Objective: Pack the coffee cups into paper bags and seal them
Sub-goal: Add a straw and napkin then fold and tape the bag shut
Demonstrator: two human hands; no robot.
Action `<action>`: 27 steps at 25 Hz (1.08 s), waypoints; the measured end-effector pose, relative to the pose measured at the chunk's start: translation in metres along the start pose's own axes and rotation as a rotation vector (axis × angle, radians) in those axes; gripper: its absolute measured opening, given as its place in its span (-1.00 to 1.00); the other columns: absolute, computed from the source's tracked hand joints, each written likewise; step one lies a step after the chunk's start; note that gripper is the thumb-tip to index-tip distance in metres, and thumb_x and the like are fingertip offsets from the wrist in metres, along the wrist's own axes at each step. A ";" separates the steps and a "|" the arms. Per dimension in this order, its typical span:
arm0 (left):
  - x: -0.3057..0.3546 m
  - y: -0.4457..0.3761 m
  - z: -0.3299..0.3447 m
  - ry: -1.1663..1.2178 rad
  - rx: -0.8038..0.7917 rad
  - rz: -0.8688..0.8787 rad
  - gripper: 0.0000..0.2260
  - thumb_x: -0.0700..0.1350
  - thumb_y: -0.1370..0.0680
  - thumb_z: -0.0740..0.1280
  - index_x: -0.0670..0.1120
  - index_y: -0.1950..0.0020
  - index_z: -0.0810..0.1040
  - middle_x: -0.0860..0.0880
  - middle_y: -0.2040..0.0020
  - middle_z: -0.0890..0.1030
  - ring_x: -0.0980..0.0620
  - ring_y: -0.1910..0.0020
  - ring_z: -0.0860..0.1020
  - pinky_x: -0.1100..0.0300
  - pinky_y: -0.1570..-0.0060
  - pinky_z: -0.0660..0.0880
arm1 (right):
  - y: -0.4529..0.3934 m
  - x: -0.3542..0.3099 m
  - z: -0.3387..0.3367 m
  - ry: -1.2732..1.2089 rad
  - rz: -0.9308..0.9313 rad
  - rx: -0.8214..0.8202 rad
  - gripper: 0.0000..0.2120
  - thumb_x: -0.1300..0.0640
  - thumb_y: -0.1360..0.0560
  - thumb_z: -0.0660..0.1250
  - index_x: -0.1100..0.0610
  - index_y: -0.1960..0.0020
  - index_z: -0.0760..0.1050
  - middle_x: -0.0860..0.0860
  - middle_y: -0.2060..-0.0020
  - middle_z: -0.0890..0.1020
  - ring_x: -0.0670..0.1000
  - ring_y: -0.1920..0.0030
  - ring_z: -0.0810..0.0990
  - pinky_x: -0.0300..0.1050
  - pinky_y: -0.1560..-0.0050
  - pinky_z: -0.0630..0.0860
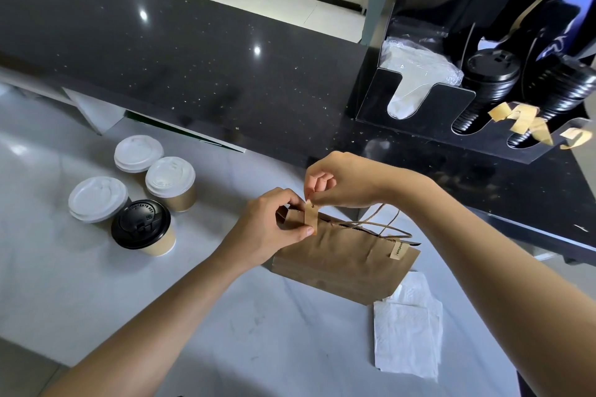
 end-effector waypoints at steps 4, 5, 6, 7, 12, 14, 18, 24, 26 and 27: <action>0.002 0.001 0.001 -0.007 -0.002 0.043 -0.75 -0.10 -0.41 0.61 0.01 0.03 0.59 0.11 0.08 0.64 0.08 0.08 0.61 0.23 0.08 0.54 | 0.001 0.008 -0.004 -0.049 0.012 0.000 -0.90 0.02 -0.58 0.41 -0.01 0.03 0.70 -0.15 0.18 0.74 -0.05 0.19 0.70 -0.17 0.07 0.61; 0.002 0.001 0.001 -0.004 -0.002 0.051 -0.76 -0.10 -0.41 0.61 0.00 0.03 0.60 0.10 0.08 0.64 0.06 0.08 0.62 0.19 0.07 0.55 | 0.000 0.008 -0.005 -0.053 0.014 -0.001 -0.90 0.01 -0.58 0.42 -0.02 0.03 0.71 -0.16 0.18 0.74 -0.05 0.23 0.69 -0.20 0.10 0.59; 0.001 0.001 0.001 0.001 -0.003 0.055 -0.76 -0.10 -0.42 0.61 -0.01 0.03 0.60 0.09 0.08 0.65 0.05 0.07 0.62 0.15 0.05 0.56 | -0.001 0.009 -0.005 -0.058 0.015 -0.001 -0.90 0.01 -0.58 0.43 -0.02 0.04 0.71 -0.16 0.18 0.74 -0.08 0.28 0.67 -0.25 0.13 0.56; 0.000 0.001 0.001 0.007 -0.004 0.055 -0.77 -0.09 -0.42 0.61 0.00 0.03 0.61 0.09 0.08 0.65 0.04 0.06 0.63 0.10 0.03 0.57 | -0.002 0.009 -0.005 -0.063 0.017 -0.002 -0.92 0.02 -0.57 0.44 -0.03 0.04 0.72 -0.17 0.19 0.73 -0.14 0.32 0.64 -0.28 0.15 0.53; -0.002 0.001 0.002 0.023 -0.001 0.066 -0.79 -0.09 -0.43 0.60 -0.01 0.05 0.62 0.07 0.09 0.65 0.01 0.04 0.62 0.04 0.00 0.56 | -0.008 0.014 -0.002 -0.068 0.062 -0.023 -0.96 0.11 -0.51 0.51 -0.01 0.06 0.74 -0.18 0.26 0.73 -0.17 0.31 0.63 -0.27 0.16 0.58; -0.002 0.001 0.002 0.031 -0.002 0.072 -0.80 -0.10 -0.43 0.60 -0.01 0.05 0.62 0.06 0.08 0.66 0.00 0.04 0.63 0.06 -0.01 0.56 | -0.011 0.016 0.002 -0.063 0.082 -0.023 -0.96 0.11 -0.50 0.53 -0.01 0.07 0.75 -0.17 0.26 0.73 -0.08 0.21 0.70 -0.19 0.12 0.63; 0.000 0.002 0.002 0.037 0.021 0.065 -0.79 -0.11 -0.42 0.60 -0.01 0.04 0.61 0.08 0.10 0.67 0.01 0.05 0.63 0.09 -0.01 0.56 | -0.014 0.019 0.002 -0.066 0.093 -0.004 -0.96 0.12 -0.49 0.54 0.00 0.07 0.75 -0.17 0.26 0.74 -0.11 0.15 0.71 -0.26 0.19 0.61; 0.001 0.002 0.001 0.055 0.030 0.040 -0.67 -0.12 -0.39 0.63 0.00 0.00 0.52 0.15 0.08 0.65 0.09 0.03 0.65 0.22 -0.01 0.58 | -0.016 0.019 0.005 -0.040 0.122 -0.016 -0.91 0.10 -0.45 0.57 -0.01 0.05 0.75 -0.18 0.30 0.72 -0.21 0.36 0.62 -0.34 0.31 0.49; 0.002 0.002 0.001 0.041 0.016 0.062 -0.68 -0.12 -0.41 0.62 0.01 0.00 0.53 0.12 0.08 0.65 0.06 0.02 0.65 0.19 -0.02 0.58 | -0.016 0.016 0.007 -0.009 0.127 -0.033 -0.85 0.10 -0.44 0.58 -0.01 -0.01 0.74 -0.19 0.29 0.70 -0.25 0.41 0.58 -0.38 0.36 0.45; 0.003 0.002 0.001 0.038 0.008 0.077 -0.70 -0.12 -0.41 0.61 0.01 -0.01 0.54 0.11 0.07 0.65 0.05 0.02 0.64 0.17 -0.03 0.58 | -0.016 0.015 0.007 0.009 0.129 -0.037 -0.83 0.10 -0.45 0.57 0.00 -0.04 0.73 -0.21 0.28 0.68 -0.25 0.36 0.59 -0.39 0.36 0.43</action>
Point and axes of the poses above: each hand's wrist, its own y-axis away from the middle knuckle, its own z-axis out of the palm, x = y × z, the point moved 5 cm from there along -y, towards the middle knuckle
